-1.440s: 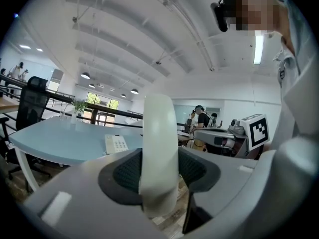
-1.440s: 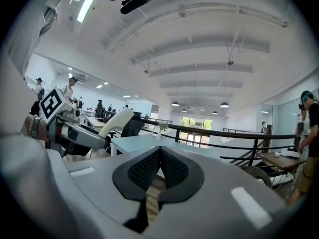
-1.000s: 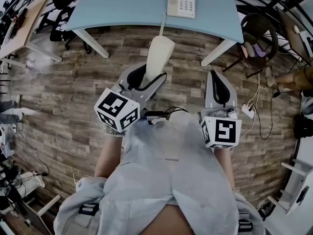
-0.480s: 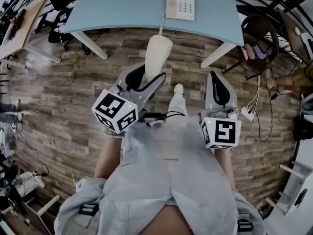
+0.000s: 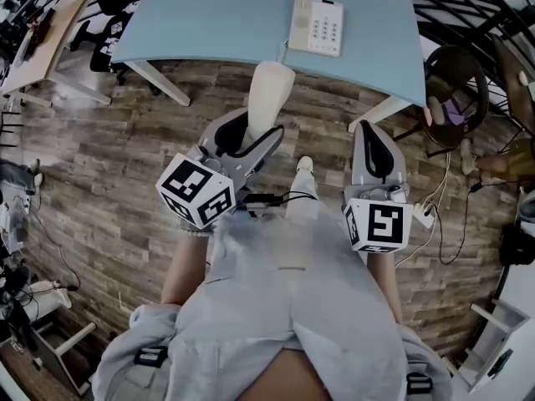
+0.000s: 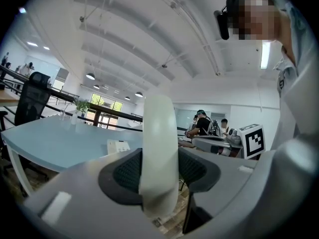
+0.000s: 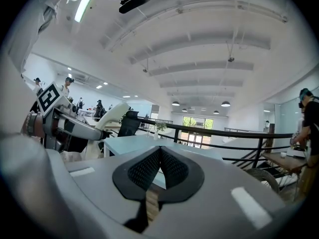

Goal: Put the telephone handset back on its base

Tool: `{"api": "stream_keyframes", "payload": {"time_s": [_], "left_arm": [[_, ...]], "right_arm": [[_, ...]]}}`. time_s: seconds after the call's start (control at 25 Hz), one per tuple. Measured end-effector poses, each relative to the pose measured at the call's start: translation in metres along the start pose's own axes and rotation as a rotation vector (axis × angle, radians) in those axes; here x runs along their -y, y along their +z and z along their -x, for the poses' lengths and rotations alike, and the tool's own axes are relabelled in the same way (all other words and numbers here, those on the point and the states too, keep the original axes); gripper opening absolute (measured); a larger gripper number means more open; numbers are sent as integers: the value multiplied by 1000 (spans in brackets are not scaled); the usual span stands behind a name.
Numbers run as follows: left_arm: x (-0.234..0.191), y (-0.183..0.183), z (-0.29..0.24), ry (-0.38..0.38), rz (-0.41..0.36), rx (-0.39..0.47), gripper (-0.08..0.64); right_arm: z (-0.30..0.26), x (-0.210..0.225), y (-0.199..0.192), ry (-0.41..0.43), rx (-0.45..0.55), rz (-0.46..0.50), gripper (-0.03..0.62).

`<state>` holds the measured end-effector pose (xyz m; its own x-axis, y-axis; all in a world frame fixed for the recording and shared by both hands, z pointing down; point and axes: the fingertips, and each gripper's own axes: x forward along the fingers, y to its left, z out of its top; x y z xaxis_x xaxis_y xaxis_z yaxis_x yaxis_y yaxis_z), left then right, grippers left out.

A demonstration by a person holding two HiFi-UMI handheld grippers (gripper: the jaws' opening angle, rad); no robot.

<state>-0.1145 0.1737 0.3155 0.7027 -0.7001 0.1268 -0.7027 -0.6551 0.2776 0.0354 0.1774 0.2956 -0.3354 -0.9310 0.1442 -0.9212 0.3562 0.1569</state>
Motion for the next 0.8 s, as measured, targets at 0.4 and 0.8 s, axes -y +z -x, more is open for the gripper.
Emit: {"api": "stream_keyframes", "payload": {"time_s": [0.4,0.8], "left_arm": [[-27,14,-67,58,35,-12,212],[-57,32,-125,129,51,4,212]], "right_arm": [[-65,53,1,64,-20,-1,7],[-129,105,2,117,-5,-10,6]]}}
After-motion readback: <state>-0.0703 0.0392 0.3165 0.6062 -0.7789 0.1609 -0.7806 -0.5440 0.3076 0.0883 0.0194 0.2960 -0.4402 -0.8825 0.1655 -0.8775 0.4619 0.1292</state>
